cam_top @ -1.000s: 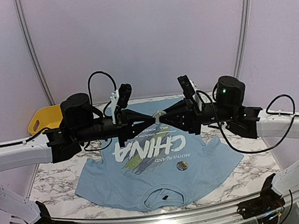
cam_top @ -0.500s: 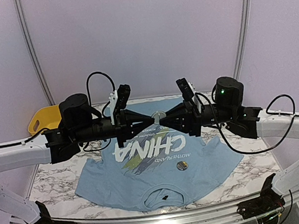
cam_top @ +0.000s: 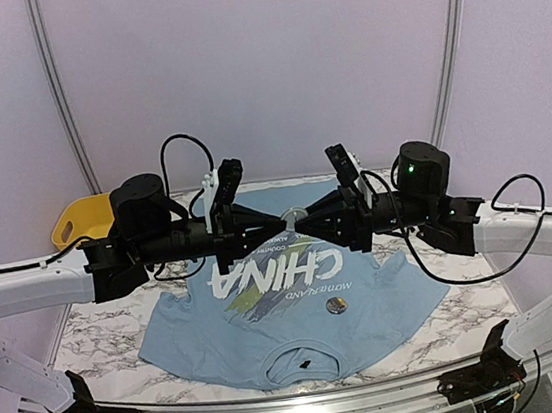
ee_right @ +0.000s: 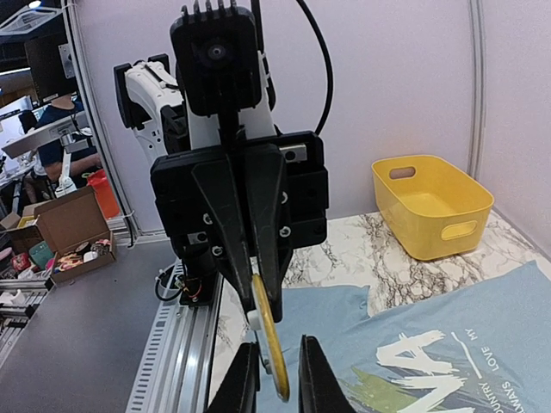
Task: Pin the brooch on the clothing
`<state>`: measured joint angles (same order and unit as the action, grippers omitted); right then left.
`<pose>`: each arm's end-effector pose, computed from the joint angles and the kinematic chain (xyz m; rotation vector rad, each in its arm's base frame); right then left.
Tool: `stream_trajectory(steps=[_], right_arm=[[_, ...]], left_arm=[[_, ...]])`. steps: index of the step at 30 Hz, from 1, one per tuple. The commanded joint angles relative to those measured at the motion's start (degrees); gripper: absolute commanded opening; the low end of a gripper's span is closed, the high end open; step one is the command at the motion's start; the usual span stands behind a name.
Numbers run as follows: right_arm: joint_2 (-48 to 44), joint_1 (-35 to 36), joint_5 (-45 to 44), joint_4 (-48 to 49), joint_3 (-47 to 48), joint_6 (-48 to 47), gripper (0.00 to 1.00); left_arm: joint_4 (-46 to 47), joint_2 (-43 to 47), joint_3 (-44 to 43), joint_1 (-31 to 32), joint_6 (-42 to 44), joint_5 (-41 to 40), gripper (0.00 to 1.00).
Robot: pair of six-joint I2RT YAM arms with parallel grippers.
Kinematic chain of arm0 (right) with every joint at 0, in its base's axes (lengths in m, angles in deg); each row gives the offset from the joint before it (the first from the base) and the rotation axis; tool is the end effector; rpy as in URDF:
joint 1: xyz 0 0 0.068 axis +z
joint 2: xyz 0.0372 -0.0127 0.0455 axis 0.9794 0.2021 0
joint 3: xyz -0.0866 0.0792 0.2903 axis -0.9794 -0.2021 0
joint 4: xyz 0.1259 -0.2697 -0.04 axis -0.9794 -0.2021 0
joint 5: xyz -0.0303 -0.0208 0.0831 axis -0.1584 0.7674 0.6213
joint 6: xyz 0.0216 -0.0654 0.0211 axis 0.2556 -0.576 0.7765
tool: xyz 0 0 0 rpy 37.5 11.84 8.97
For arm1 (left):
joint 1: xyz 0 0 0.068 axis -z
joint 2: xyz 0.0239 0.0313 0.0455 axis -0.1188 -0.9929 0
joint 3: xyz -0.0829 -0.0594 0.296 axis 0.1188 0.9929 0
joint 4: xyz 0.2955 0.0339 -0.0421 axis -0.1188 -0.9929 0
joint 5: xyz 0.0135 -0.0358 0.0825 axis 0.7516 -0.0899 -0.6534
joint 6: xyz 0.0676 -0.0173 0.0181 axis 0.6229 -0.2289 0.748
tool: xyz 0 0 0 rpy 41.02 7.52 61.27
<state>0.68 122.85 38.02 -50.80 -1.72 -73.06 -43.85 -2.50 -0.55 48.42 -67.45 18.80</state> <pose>0.2066 0.2628 0.3495 -1.1505 1.3340 1.3126 0.1894 -0.3215 0.3681 1.1046 1.1931 -1.1040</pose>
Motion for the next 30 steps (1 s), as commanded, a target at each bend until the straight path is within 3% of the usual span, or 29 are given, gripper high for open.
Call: stream_trajectory(steps=[1,17,30], right_arm=[[0.21,-0.09,-0.05,-0.04,2.53,0.89,0.13],[5.90,-0.19,-1.53,-9.89,8.14,0.84,0.03],[7.18,1.92,-4.51,-15.04,10.39,-4.51,0.05]], left_arm=[[1.49,1.24,0.66,0.61,1.20,1.57,0.00],[-4.10,0.00,-0.62,3.88,10.46,3.79,0.00],[-4.19,0.31,-0.94,3.91,10.18,0.30,0.00]])
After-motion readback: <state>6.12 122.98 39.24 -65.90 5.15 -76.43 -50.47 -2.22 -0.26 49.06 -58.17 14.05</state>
